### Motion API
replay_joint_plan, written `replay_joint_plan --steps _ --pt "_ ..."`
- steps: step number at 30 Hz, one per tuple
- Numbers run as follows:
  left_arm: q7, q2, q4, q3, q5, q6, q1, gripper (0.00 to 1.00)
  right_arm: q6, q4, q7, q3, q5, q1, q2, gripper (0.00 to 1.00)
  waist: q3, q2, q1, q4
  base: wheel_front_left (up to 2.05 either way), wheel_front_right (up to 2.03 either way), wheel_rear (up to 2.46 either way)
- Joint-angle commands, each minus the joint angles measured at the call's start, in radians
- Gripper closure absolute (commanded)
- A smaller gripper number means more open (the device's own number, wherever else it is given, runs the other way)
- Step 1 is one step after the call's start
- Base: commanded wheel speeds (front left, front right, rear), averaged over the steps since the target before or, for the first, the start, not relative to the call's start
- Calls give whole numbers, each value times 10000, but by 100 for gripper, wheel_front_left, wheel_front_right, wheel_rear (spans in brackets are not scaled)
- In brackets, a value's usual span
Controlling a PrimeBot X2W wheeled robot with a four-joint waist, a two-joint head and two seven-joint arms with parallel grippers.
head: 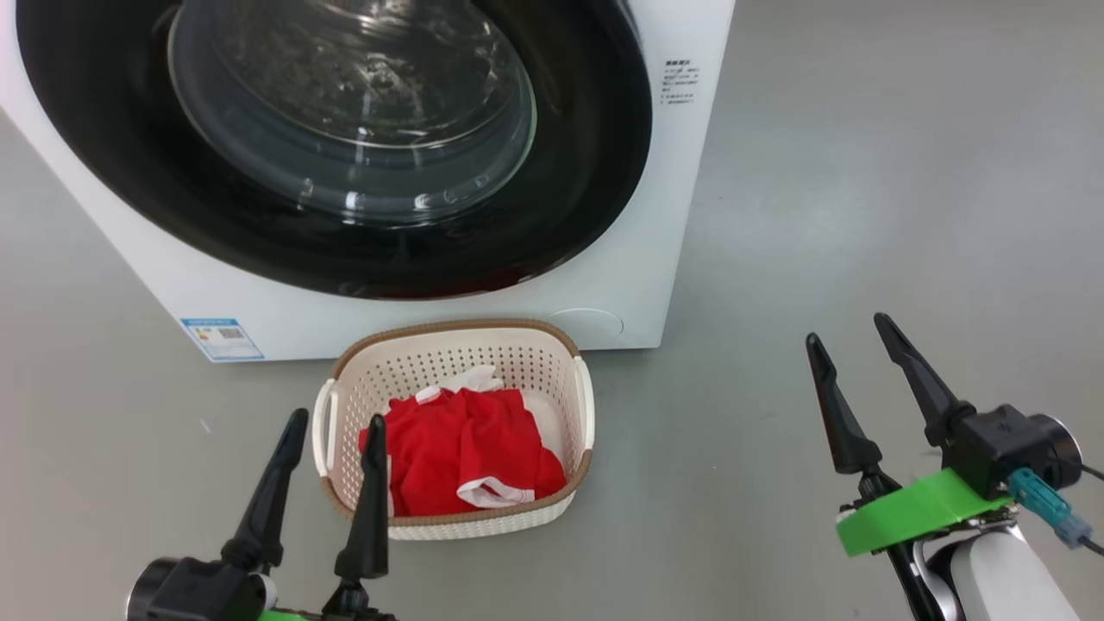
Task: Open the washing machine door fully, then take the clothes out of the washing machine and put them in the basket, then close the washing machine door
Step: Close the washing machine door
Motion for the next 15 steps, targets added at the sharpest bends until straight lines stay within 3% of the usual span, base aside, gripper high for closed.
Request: replay_joint_plan --steps 1,15 --pt "-78 55 -232 371 94 52 -34 0 -36 -479 -57 70 -39 159 49 0 -174 0 0 -92 0 0 0" --pt "-78 55 -446 692 426 39 449 0 -36 -1486 -57 -173 -89 1361 242 0 -874 0 0 -48 0 0 0"
